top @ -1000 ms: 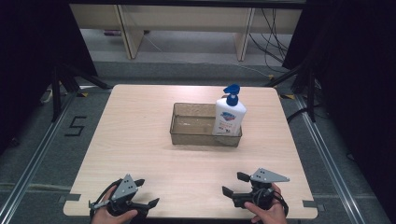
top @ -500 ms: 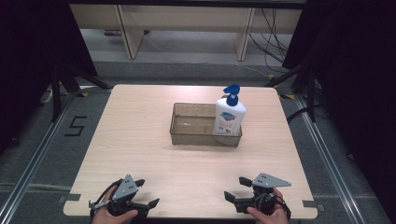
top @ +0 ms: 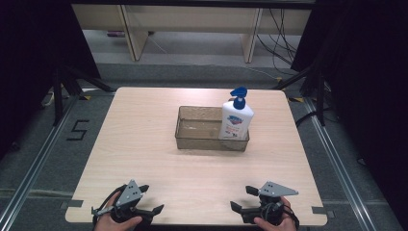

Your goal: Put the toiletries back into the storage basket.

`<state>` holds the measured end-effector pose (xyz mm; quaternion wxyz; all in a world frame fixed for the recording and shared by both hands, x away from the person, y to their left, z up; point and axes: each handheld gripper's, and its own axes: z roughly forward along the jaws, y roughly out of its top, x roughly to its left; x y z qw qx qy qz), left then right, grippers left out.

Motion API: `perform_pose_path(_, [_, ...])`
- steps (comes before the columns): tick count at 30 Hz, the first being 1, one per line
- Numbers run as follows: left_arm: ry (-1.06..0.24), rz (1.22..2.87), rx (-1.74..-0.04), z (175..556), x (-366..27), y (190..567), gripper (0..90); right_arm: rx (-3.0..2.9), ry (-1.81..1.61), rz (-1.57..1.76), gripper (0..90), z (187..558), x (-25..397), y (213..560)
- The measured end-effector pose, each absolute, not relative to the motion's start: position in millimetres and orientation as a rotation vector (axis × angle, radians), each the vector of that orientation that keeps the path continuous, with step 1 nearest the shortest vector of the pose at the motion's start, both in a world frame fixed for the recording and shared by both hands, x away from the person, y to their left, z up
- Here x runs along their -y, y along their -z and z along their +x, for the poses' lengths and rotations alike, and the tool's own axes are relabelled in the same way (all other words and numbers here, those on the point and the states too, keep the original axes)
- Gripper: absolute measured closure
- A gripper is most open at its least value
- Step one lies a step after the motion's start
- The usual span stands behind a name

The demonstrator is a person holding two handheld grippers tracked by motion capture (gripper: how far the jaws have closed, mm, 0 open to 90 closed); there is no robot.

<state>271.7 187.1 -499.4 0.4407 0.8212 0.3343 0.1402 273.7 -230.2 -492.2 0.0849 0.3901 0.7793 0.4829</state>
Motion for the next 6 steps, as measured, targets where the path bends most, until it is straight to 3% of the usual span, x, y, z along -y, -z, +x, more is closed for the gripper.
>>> perform_pose_path(6, [-0.351, 2.06, -0.826, 271.4, -187.3, 498.5, 15.4, -2.328, -1.437, 1.187, 15.4, 274.4, 229.4, 493.2])
